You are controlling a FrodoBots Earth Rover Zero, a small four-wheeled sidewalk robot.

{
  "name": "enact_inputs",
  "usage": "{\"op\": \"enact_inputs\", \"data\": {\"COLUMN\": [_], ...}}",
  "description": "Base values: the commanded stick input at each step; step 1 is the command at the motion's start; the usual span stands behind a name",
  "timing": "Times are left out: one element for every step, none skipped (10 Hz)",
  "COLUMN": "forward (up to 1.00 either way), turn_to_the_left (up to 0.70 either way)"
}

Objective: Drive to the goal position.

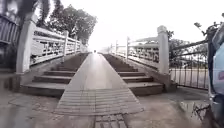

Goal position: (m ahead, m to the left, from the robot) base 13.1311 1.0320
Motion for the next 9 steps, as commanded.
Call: {"op": "enact_inputs", "data": {"forward": [0.00, 0.00, 0.00, 0.00, 0.00, 0.00, 0.00, 0.00, 0.00], "turn_to_the_left": [0.00, 0.00, 0.00, 0.00, 0.00, 0.00, 0.00, 0.00, 0.00]}}
